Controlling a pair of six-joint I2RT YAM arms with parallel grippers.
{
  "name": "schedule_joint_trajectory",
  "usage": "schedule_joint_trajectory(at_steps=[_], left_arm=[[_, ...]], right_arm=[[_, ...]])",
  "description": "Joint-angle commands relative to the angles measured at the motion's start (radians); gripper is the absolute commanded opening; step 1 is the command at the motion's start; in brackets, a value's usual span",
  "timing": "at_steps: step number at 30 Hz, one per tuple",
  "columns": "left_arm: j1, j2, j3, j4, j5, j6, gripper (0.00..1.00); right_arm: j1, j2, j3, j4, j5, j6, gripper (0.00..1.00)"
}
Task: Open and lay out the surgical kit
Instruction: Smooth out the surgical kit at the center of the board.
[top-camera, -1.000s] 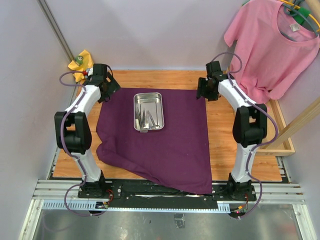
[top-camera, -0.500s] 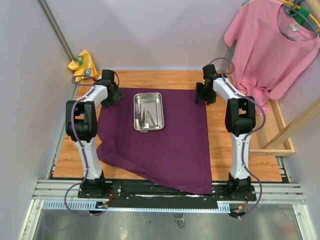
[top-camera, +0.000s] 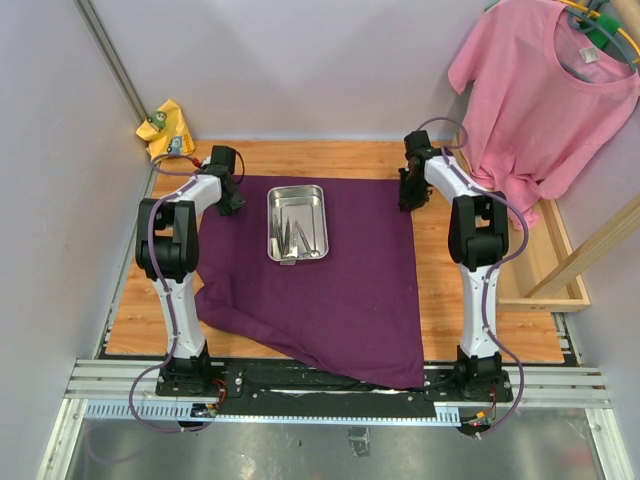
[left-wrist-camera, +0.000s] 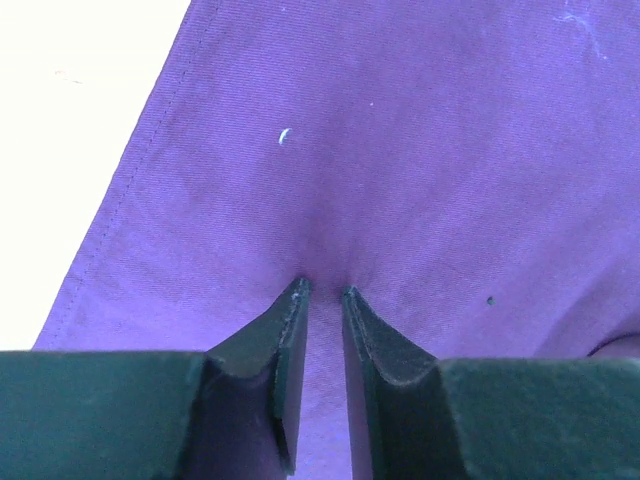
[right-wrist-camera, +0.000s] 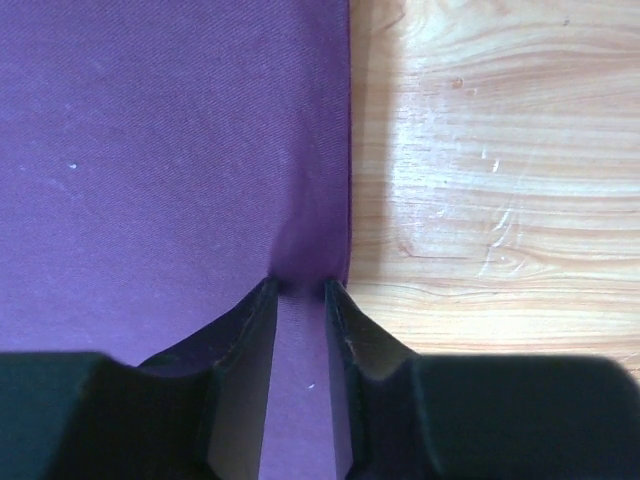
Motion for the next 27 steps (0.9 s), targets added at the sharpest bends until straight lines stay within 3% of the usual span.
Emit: schedule_joint_trajectory(at_steps=[1,2,3,5,6,14,27], left_arm=[[-0.004,0.013,-0.035,0.040,0.020,0.009,0.17],[-0.004,0.019,-0.025,0.032,0.018,0.011,0.04],[-0.004,0.022,-0.018,0.028,0.020,0.011,0.00],[-0.004,0.019,-0.028,0.043,0.044,0.008,0.00],[-0.005,0.016,-0.037,0.059,0.052,0.007,0.00],[-0.006,0.056,-0.014,0.105,0.088,0.001,0.00],[-0.005,0.225,0.256,0.050,0.099,0.016,0.00]], right_arm=[[0.009,0.080,0.014,-0.051,0.004,-0.016,0.21],[0.009,0.081,0.018,-0.051,-0.002,-0.018,0.17],[0.009,0.083,0.023,-0.050,-0.006,-0.019,0.13],[0.009,0.082,0.027,-0.046,-0.020,-0.024,0.02],[0.009,0.079,0.021,-0.039,-0.021,-0.024,0.01],[-0.017,0.092,0.051,-0.003,-0.039,-0.022,0.01],[-0.109,0.238,0.333,-0.030,-0.068,0.047,0.01]])
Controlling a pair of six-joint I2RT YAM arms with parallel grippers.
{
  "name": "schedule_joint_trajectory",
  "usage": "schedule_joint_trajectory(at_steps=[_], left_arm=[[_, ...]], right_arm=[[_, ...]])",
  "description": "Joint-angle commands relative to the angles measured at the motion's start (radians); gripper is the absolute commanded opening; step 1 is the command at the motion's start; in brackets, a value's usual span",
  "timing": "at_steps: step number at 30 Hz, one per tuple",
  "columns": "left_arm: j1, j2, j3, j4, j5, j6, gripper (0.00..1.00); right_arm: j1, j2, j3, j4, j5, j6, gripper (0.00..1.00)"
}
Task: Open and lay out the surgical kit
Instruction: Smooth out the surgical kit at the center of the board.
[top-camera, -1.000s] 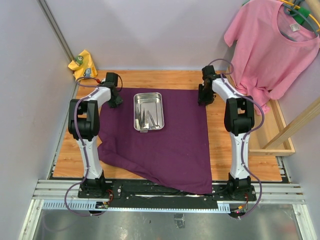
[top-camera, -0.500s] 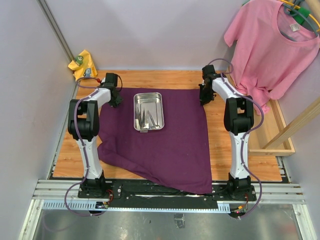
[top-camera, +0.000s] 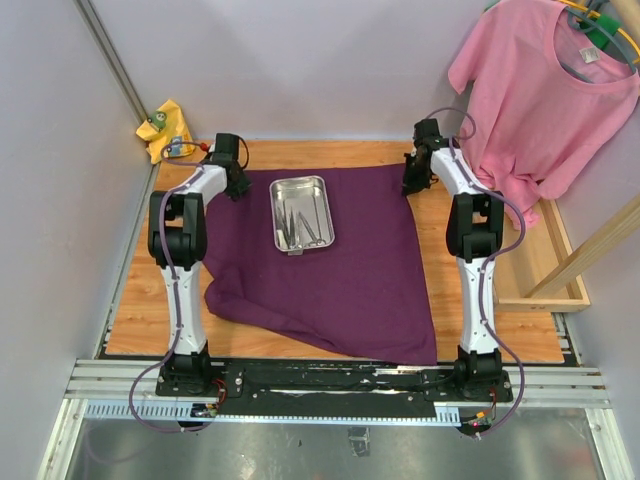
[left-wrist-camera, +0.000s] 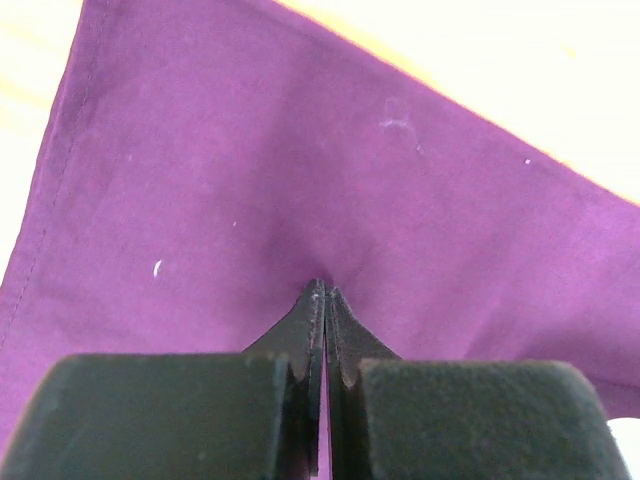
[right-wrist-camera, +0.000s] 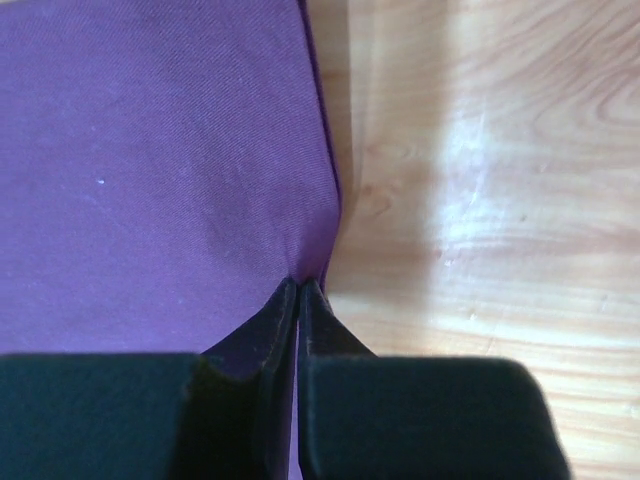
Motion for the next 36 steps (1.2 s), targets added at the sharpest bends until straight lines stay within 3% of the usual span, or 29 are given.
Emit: schedule_joint_trajectory(at_steps=[1,11,16,18,22,25,28,36], left_arm=[[-0.005,0.100,0.104,-0.052,0.017,0.006,0.00],[0.003,0.242,0.438,-0.156,0.013,0.029,0.00],[0.010,0.231,0.466,-0.166,-0.001,0.033,0.02],[0.016,0.198,0.440,-0.176,-0.020,0.033,0.07],[0.028,0.106,0.331,-0.170,-0.092,0.044,0.34],[0.039,0.051,0.254,-0.165,-0.143,0.054,0.47],[0.041,0.041,0.217,-0.159,-0.179,0.074,0.52],[0.041,0.120,0.225,-0.166,-0.180,0.079,0.53]], right_arm=[[-0.059,0.091,0.093,-0.003,0.019,0.040,0.01],[-0.110,0.166,0.214,0.002,0.005,0.092,0.01],[-0.125,0.182,0.243,0.012,0.008,0.120,0.01],[-0.133,0.183,0.243,0.021,0.002,0.131,0.01],[-0.140,0.180,0.239,0.032,-0.011,0.143,0.01],[-0.140,0.171,0.217,0.049,-0.028,0.150,0.01],[-0.140,0.164,0.191,0.067,-0.038,0.153,0.01],[-0.140,0.162,0.155,0.096,-0.069,0.161,0.01]])
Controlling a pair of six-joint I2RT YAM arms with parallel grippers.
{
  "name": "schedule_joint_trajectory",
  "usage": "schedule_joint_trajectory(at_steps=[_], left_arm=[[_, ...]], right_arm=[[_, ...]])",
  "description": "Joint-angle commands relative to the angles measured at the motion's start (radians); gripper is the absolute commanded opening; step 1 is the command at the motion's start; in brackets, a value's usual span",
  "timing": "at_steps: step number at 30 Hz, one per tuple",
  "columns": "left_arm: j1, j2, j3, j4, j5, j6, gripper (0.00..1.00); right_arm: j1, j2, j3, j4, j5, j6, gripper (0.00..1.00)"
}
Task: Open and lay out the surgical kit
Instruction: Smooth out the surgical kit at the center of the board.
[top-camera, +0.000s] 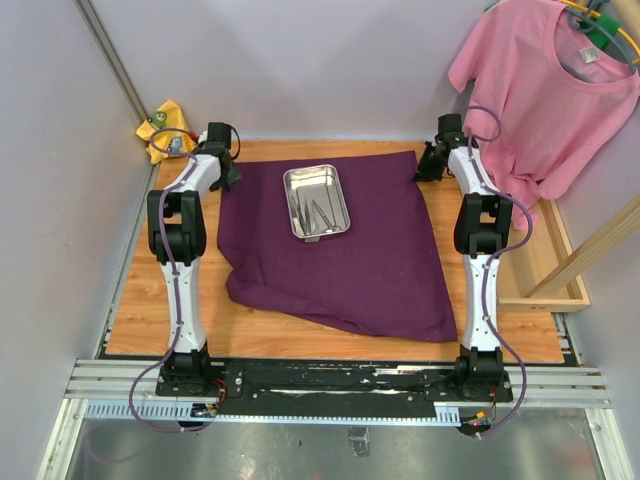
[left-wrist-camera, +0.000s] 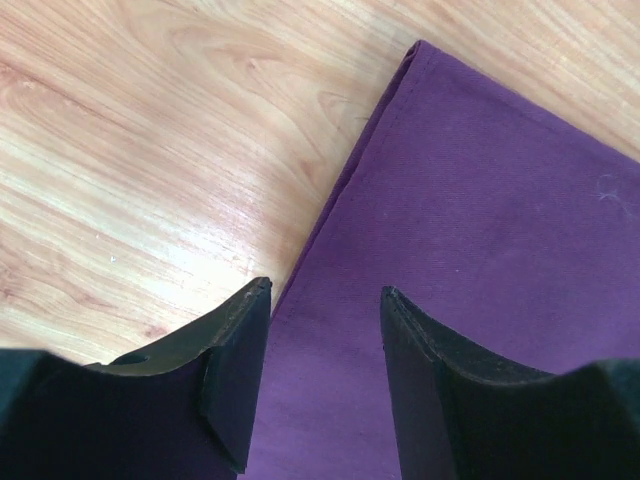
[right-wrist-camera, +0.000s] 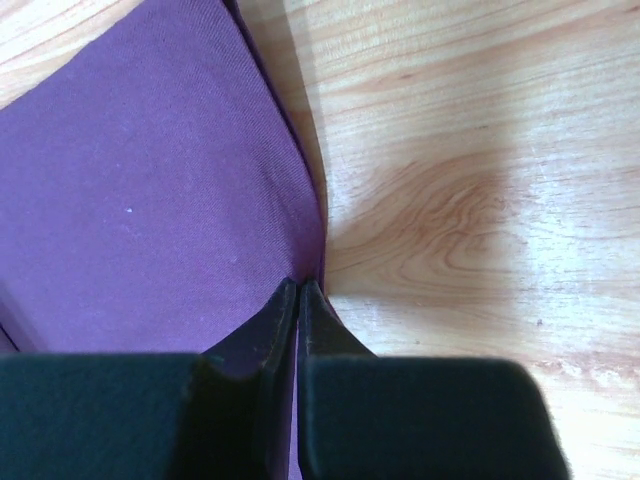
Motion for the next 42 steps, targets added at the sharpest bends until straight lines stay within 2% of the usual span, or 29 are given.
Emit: schedule_joint_trajectory(at_steps=[1,6,8,11,12,13,14,15,22,28,34,36,37,40,42], left_arm=[[0.000,0.047,-0.002,0.000,-0.024,0.008,0.53],[-0.004,0.086,0.011,0.008,-0.017,0.005,0.50],[-0.006,0.099,0.020,0.012,-0.017,0.004,0.45],[-0.006,0.128,0.039,0.015,-0.018,0.003,0.28],[-0.005,0.135,0.047,0.018,-0.017,0.005,0.13],[-0.005,0.143,0.057,0.019,-0.016,0.004,0.06],[-0.005,0.149,0.067,0.018,-0.017,0.000,0.01],[-0.003,0.156,0.078,0.021,-0.014,-0.002,0.00],[0.006,0.192,0.196,0.021,0.020,-0.001,0.00],[0.018,0.269,0.367,-0.020,0.073,0.009,0.00],[0.023,0.261,0.380,0.044,0.139,0.016,0.01],[0.023,0.231,0.355,0.063,0.153,0.018,0.09],[0.023,0.207,0.330,0.078,0.158,0.020,0.14],[0.023,0.116,0.258,0.108,0.155,0.016,0.40],[0.023,0.055,0.224,0.110,0.146,0.010,0.49]], right_arm=[[-0.024,0.025,-0.044,0.022,0.030,0.007,0.01],[-0.024,0.021,-0.057,0.035,0.024,0.010,0.01],[-0.024,0.016,-0.074,0.050,0.020,0.014,0.01],[-0.024,0.008,-0.094,0.066,0.016,0.020,0.01],[-0.024,0.007,-0.101,0.070,0.013,0.021,0.01],[-0.024,0.007,-0.103,0.074,0.013,0.023,0.01],[-0.025,0.008,-0.105,0.076,0.012,0.025,0.01],[-0.025,0.009,-0.107,0.080,0.010,0.029,0.01],[-0.039,0.002,-0.119,0.110,0.000,0.066,0.01],[-0.047,0.000,-0.116,0.143,-0.002,0.105,0.01],[-0.057,0.000,-0.107,0.195,-0.036,0.127,0.01],[-0.059,-0.010,-0.110,0.215,-0.076,0.127,0.04],[-0.058,-0.027,-0.128,0.231,-0.097,0.128,0.09],[-0.054,-0.120,-0.225,0.299,-0.136,0.123,0.24],[-0.047,-0.200,-0.290,0.332,-0.150,0.110,0.35]])
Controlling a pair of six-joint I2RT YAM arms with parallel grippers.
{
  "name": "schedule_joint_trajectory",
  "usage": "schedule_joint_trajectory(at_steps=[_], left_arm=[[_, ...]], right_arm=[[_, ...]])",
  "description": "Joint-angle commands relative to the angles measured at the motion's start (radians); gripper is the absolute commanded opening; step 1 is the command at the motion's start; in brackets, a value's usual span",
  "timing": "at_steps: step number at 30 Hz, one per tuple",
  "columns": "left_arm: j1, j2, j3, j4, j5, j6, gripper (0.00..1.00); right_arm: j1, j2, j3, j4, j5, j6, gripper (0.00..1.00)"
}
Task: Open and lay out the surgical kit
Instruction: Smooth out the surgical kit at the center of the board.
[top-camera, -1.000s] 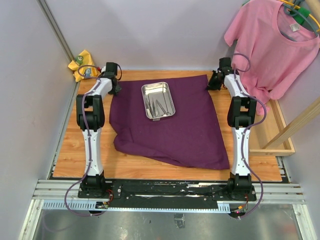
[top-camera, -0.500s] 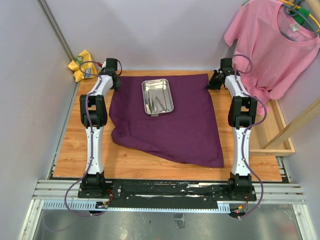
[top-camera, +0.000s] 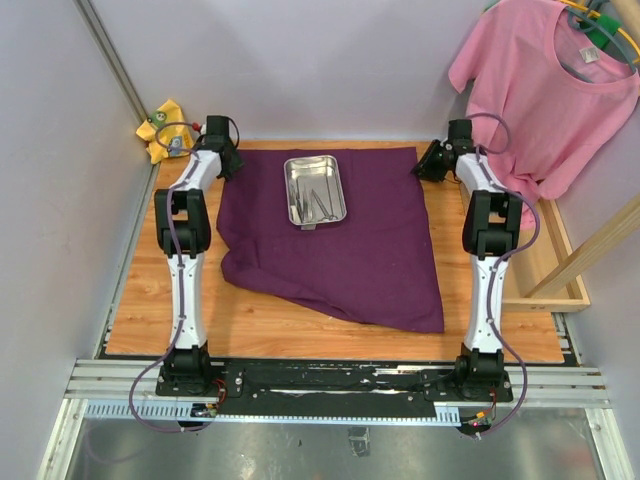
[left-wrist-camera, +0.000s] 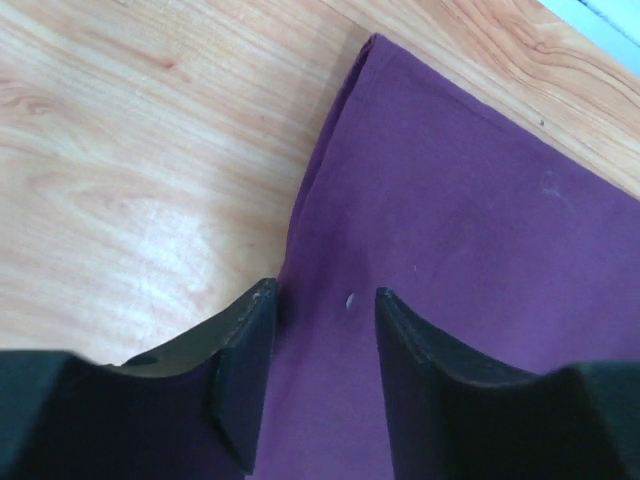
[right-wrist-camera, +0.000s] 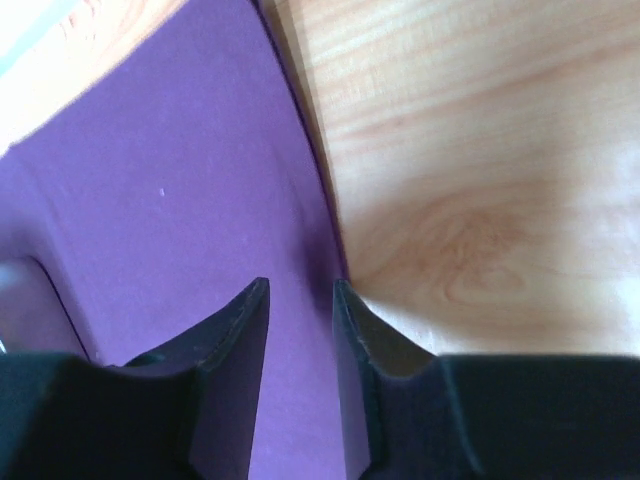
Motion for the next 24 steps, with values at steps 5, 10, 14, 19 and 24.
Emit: schedule_joint_trajectory(at_steps=[5,10,14,19,24], left_arm=[[0.002,-0.282,-0.093,0.031,0.002,-0.030,0.65],[0.002,-0.464,-0.212,-0.006,0.060,-0.089,0.65],[0.002,-0.673,-0.438,0.025,0.157,-0.130,0.65],[0.002,-0.949,-0.636,0.035,0.255,-0.144,0.66],[0.002,-1.187,-0.715,-0.011,0.329,-0.165,0.66]], right_arm=[[0.026,-0.353,-0.235,0.078,-0.047,-0.078,0.49],[0.176,-0.601,-0.453,0.078,-0.028,-0.196,0.52],[0.417,-0.735,-0.588,0.053,0.044,-0.333,0.52],[0.723,-0.792,-0.678,0.060,0.097,-0.409,0.51],[0.925,-0.707,-0.637,0.059,0.135,-0.441,0.49]])
